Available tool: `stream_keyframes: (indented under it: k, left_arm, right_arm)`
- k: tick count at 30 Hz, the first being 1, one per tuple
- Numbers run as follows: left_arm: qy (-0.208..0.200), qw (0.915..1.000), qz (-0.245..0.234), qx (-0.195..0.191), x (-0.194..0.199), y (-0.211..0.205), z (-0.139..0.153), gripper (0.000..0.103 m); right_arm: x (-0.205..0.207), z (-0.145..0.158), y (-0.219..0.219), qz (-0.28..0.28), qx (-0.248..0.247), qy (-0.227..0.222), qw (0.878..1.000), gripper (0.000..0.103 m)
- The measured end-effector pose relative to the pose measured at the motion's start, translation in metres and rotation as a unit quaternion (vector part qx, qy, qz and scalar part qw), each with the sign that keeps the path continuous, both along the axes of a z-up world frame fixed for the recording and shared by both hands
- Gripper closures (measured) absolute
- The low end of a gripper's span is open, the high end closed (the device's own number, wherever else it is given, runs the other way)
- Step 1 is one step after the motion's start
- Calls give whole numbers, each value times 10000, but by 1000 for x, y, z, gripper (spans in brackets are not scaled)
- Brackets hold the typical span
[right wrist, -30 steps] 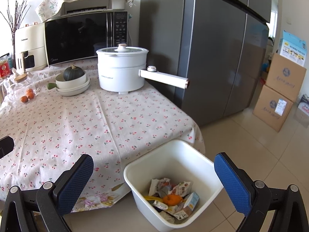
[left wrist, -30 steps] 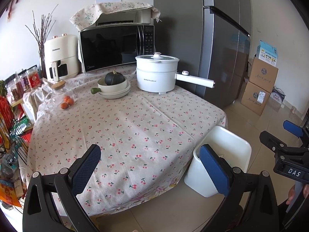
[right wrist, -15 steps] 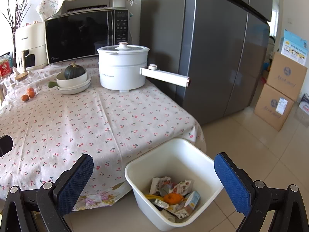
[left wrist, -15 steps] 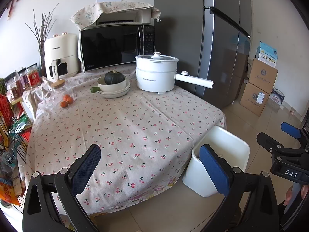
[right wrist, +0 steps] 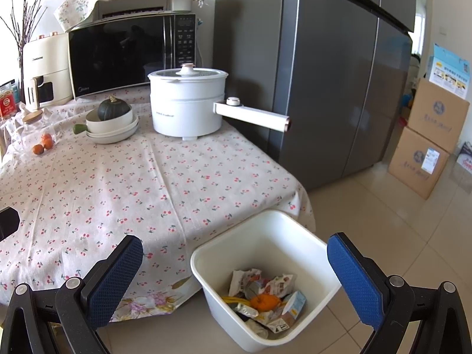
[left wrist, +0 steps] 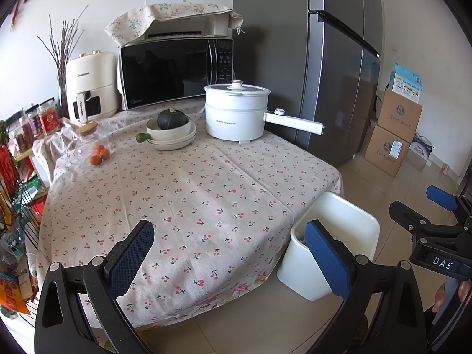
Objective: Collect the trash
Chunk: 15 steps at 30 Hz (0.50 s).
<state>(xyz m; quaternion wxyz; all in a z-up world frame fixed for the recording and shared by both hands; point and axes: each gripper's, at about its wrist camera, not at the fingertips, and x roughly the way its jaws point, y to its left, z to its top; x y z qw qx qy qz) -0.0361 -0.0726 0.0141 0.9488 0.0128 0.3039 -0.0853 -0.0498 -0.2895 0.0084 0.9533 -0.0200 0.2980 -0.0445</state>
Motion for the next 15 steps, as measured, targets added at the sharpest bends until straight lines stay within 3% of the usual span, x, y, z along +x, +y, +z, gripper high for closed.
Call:
stream_keyframes:
  k: [15]
  left_arm:
    - [89, 9999, -30, -94, 2, 1, -2, 0]
  right_arm:
    - [-2, 2, -2, -57, 62, -55, 9999, 0]
